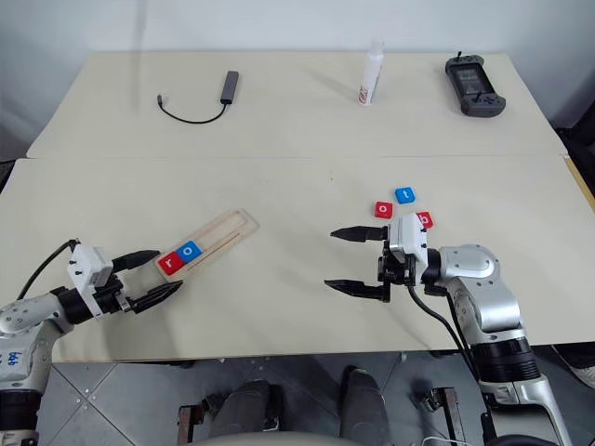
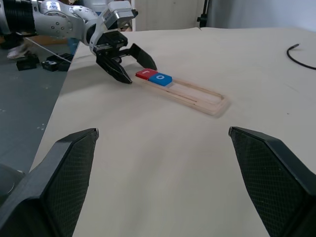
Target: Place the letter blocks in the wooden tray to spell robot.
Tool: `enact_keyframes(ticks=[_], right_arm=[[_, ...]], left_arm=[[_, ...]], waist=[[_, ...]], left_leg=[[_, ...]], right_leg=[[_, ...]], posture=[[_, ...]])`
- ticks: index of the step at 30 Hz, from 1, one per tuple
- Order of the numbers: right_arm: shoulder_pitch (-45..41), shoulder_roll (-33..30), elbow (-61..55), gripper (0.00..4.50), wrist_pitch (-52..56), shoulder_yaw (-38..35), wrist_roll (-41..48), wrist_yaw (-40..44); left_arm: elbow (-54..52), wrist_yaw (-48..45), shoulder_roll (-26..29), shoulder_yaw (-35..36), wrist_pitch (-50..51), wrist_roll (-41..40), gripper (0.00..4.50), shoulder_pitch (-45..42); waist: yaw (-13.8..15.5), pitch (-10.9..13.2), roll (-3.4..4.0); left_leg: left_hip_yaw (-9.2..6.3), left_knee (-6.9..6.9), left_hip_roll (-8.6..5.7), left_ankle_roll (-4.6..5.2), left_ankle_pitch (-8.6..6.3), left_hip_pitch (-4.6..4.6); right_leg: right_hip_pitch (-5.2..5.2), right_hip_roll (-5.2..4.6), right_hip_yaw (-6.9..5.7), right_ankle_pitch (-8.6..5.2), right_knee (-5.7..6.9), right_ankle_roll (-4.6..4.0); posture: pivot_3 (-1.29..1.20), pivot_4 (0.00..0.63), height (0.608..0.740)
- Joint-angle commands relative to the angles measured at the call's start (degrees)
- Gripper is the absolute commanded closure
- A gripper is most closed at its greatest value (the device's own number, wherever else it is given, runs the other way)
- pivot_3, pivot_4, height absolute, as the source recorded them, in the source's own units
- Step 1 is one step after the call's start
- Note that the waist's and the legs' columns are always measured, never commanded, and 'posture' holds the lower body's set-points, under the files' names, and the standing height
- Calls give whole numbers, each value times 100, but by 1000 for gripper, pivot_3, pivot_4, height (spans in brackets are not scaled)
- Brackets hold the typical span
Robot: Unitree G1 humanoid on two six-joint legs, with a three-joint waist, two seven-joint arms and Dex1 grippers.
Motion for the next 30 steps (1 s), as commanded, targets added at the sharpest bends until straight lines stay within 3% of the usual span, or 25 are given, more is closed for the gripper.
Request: enact_keyframes(ticks=[1,9,14,22,26,30], right_arm=[[142,-68,-306,67,-59,-145,36,-69],[177,-97,-396,67,-24,-173,21,-205],[168,-106,-400,0,-20,-165,19,-234],[425,-371,-484,0,-39,-415,23,-297],[1056,-805,-703,0,-7,-1027,101,-342],[1567,-1029,-989,0,111,-1470,192,-479]], left_arm=[[181,-95,-20,-190,-50,115,0,-93],[425,-55,-61,-490,49,339,0,-146],[505,-84,-148,-502,-52,294,1081,-163],[-57,-329,-367,-805,-642,217,1099,-652],[-467,-938,-397,-1593,-367,259,1099,-1318],[-149,-1090,-615,-2010,-406,428,1099,-1841]], waist=[[4,0,0],[25,-14,23],[19,-27,45],[81,-28,46],[163,-26,42],[150,-26,42]], left_leg=[[0,1,0,0,0,0],[0,4,0,0,0,3],[0,4,0,1,0,10],[-1,8,-2,1,0,7],[-2,9,-2,1,0,-4],[1,9,-2,1,0,-1]], right_leg=[[0,0,0,0,0,0],[4,-1,1,0,2,0],[9,0,2,0,3,0],[10,-1,2,0,2,0],[5,0,-2,1,-1,0],[5,3,-1,1,-2,1]], posture=[[0,150,740],[0,150,740],[0,150,740],[0,150,740],[0,150,740],[0,150,740]])
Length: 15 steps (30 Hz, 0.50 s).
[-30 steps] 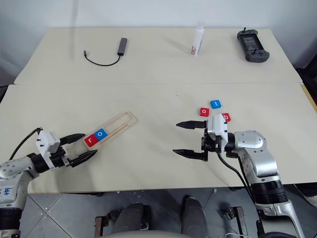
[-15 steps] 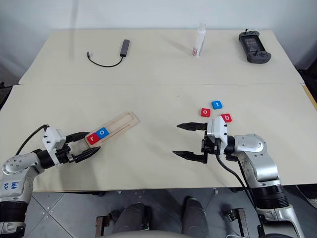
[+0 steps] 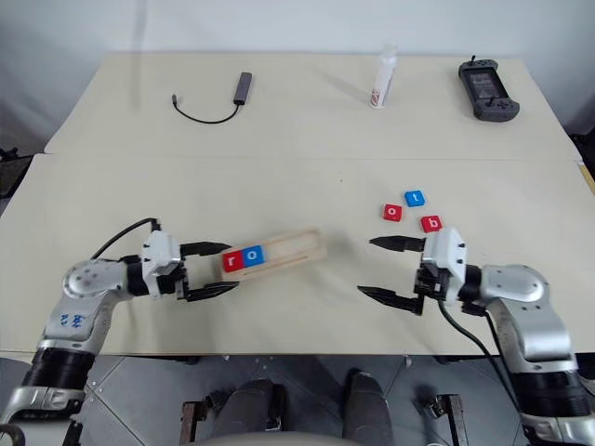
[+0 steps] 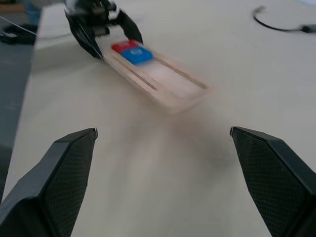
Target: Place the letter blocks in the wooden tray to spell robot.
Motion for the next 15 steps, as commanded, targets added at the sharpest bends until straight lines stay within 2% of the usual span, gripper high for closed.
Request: enact_keyframes(ticks=[1,7,15], right_arm=[[446,-215,-419,0,110,-569,202,-122],[1454,-265,-879,0,236,-1284,298,-375],[1891,-56,-1317,0,298,-1350,383,-785]], left_arm=[[236,-180,-250,-410,-61,213,1099,-438],[911,-319,-741,-1080,-179,730,1099,-1212],[1303,-308,-967,-1177,-86,883,1099,-1493]], waist=[[-9,0,0],[11,3,-7],[3,3,-10]], left_leg=[[1,-1,1,0,0,1],[1,2,1,0,0,0],[1,4,3,0,0,1]], right_leg=[[0,2,0,0,0,0],[3,4,1,1,-3,1],[4,5,3,1,-3,2]], posture=[[0,150,740],[0,150,740],[0,150,740]])
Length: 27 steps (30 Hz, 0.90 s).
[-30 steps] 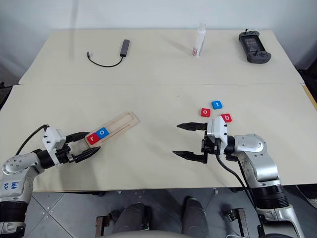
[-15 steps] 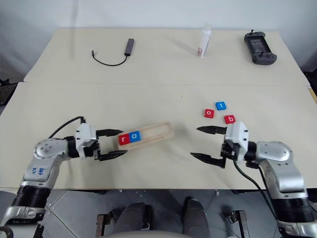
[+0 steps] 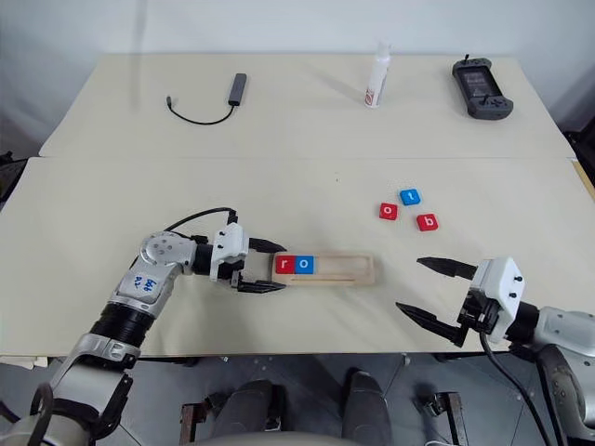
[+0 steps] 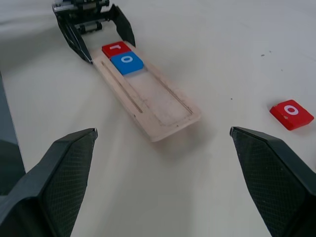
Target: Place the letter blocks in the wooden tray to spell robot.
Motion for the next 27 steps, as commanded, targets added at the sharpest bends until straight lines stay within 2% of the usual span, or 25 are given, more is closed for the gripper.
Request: enact_keyframes(ticks=[1,3,4,5,6,13,17,19,21,27], right_arm=[[104,72,-298,0,46,-152,139,-178],[158,112,-343,0,72,-177,143,-281],[192,141,-362,0,78,-202,141,-340],[222,157,-382,0,79,-218,135,-388],[255,171,-400,0,80,-238,132,-432],[723,395,-468,0,-111,-589,108,-696],[1041,731,-449,0,-285,-1040,135,-1029],[1143,841,-363,0,-402,-1192,88,-1098],[1242,957,-206,0,-612,-1273,-28,-1118],[1242,1178,256,0,-1012,-1239,-191,-1208]], left_arm=[[-56,-39,-128,-1,54,-58,1099,-136],[-84,-36,-202,-1,115,-68,1099,-184],[-108,-5,-235,18,136,-70,365,-201],[-124,5,-255,43,149,-82,102,-206],[-128,33,-269,72,110,-75,46,-208],[-55,-230,42,429,-209,-305,46,11],[187,-428,457,1061,-705,-663,46,401],[110,-530,444,1476,-969,-1085,46,619],[54,-622,594,1681,-1112,-1166,46,907],[-857,-496,964,2006,-157,-1654,46,1560]], waist=[[10,1,-1],[30,2,-2],[36,2,-3],[33,2,-3],[25,2,-3],[14,2,-3],[-1,2,-3],[-6,2,-3],[2,1,-3],[11,0,-5]], left_leg=[[0,1,0,0,0,0],[-3,6,-1,1,0,-2],[-4,7,-1,1,0,-4],[-6,8,-1,1,-1,-4],[-6,8,-1,1,-1,-3],[-5,8,-1,1,0,-2],[-5,4,1,1,-1,1],[-4,3,2,1,-1,0],[-4,5,2,2,-1,1],[-6,4,2,4,-2,1]], right_leg=[[1,0,0,0,0,0],[2,0,0,1,-1,1],[2,0,0,1,-1,2],[3,0,0,1,0,2],[3,0,0,1,-1,2],[3,0,0,1,0,2],[2,0,0,1,1,2],[2,0,0,1,0,2],[3,-1,3,1,0,2],[4,-1,3,1,2,2]], posture=[[0,150,740],[0,150,740],[0,150,740],[0,150,740],[0,150,740],[0,150,740],[0,150,740],[0,150,740],[0,150,740],[0,150,740]])
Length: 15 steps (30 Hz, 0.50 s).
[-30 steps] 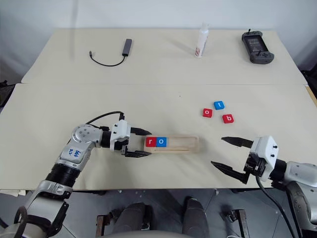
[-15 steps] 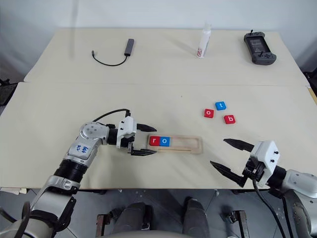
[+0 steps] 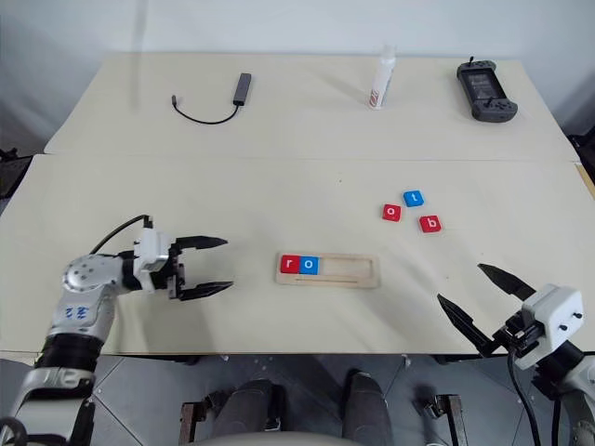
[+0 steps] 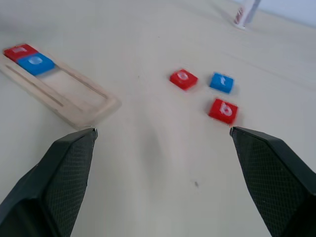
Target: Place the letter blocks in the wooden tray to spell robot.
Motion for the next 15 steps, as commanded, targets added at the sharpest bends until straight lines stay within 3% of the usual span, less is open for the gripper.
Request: enact_keyframes(ticks=[1,5,10,15], right_arm=[[-84,105,85,0,-173,-86,40,-134],[-976,-231,-3,0,729,339,-8,-720],[-2580,-1066,130,0,2864,963,3,-1566],[-4551,-1274,1124,0,4185,2025,-516,-2079]], left_arm=[[-690,206,76,269,361,-347,46,149],[-1204,615,-59,345,545,-372,46,384],[-1566,949,-220,327,637,-339,46,451],[-1956,1177,-326,262,753,-368,46,643]], waist=[[-1,0,0],[-85,-2,3],[-164,-3,5],[-152,-3,5]], left_leg=[[0,1,0,0,0,0],[6,1,1,0,0,12],[9,1,5,-1,1,25],[15,-2,6,-4,2,16]], right_leg=[[0,0,1,0,1,0],[3,0,12,0,6,0],[-1,0,26,0,20,-4],[-6,1,18,-4,19,-11]], posture=[[0,150,740],[0,150,740],[0,150,740],[0,150,740]])
